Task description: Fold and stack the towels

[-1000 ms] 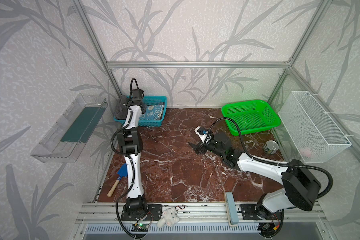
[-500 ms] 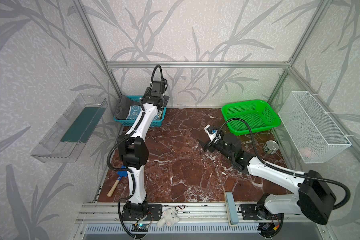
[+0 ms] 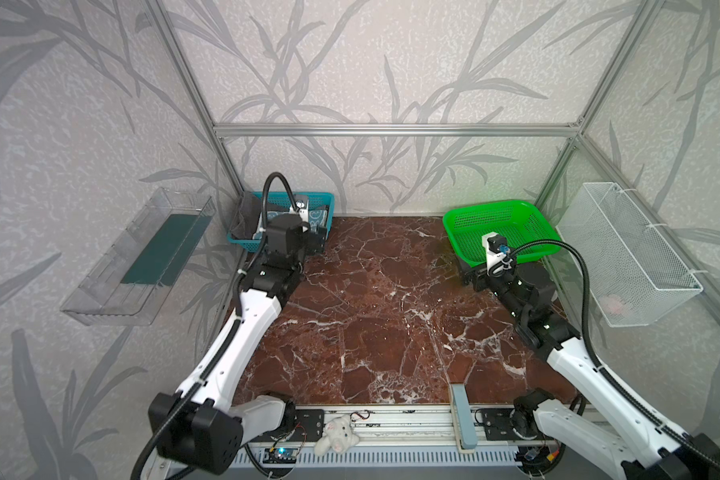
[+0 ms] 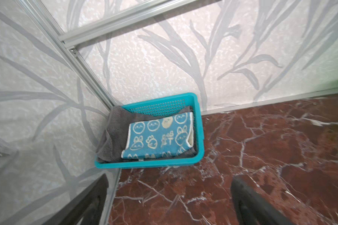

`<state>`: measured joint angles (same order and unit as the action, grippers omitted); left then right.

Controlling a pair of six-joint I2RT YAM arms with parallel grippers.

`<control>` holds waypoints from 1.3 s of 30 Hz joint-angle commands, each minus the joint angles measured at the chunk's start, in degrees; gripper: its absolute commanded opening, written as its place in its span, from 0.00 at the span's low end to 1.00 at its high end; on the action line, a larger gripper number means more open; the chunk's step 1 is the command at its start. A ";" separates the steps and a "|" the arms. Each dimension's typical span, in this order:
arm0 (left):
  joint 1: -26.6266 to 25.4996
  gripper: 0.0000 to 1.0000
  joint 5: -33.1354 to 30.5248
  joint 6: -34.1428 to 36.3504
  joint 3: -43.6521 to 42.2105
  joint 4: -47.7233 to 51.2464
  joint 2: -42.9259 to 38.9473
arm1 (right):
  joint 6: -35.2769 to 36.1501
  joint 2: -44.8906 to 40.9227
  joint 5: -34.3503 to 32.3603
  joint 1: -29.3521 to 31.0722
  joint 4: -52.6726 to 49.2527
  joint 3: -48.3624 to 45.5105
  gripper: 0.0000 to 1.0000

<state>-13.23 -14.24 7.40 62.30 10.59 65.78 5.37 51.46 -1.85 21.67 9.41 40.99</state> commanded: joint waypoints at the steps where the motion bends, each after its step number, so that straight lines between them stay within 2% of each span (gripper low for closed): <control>1: -0.47 0.99 7.12 -6.34 -8.32 -4.53 -5.14 | -2.01 -1.39 1.63 -0.96 -2.28 -0.58 0.99; 4: -0.63 0.99 6.69 -9.17 -15.97 -7.37 -10.12 | -5.29 -2.28 1.73 -2.08 -1.28 -1.66 0.99; 8: -0.79 0.99 2.32 -13.83 -23.93 -8.54 -14.73 | -11.54 -4.43 1.08 -4.53 -1.87 -2.01 0.99; 13: -0.74 0.99 -4.28 -17.53 -32.09 -9.17 -18.24 | -16.17 -6.75 -5.83 -8.18 -11.70 -2.84 0.99; 16: -0.74 0.99 -5.94 -19.20 -34.73 -8.41 -19.39 | -18.66 -5.90 -5.25 -10.73 -18.27 -3.70 0.99; 19: -0.79 0.99 -7.32 -19.94 -36.78 -9.97 -19.47 | -20.55 -4.08 -4.52 -11.04 -19.94 -6.12 0.99; 23: -0.74 0.99 -9.62 -19.94 -38.01 -13.80 -17.19 | -23.00 1.55 -3.73 -11.82 -19.74 -7.63 0.90; 26: -0.75 0.99 -9.86 -18.65 -39.40 -17.96 -15.08 | -19.90 6.03 -4.92 -11.91 -16.81 -7.70 0.77; 29: -0.66 0.99 -11.90 -16.20 -40.02 -21.25 -13.74 | -14.55 9.72 -5.50 -11.92 -11.99 -7.89 0.75; 32: -0.70 0.99 -13.68 -12.68 -42.47 -27.88 -12.74 | -10.93 13.36 -6.06 -11.92 -5.31 -9.26 0.80; 36: -0.27 0.99 -17.84 -12.16 -45.64 -37.97 -8.67 | -7.96 16.92 -6.45 -12.00 1.45 -10.49 0.94; 37: -0.15 0.99 -18.08 -12.06 -45.66 -39.20 -7.02 | -6.79 17.74 -5.88 -12.00 3.03 -10.58 1.00; 39: 0.04 0.99 -18.53 -12.22 -45.55 -42.27 -3.37 | -4.67 19.56 -5.36 -12.00 6.22 -10.88 0.99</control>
<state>-13.63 -29.21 -5.32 16.99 -22.81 59.59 -3.49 69.65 -7.25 10.00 7.77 30.61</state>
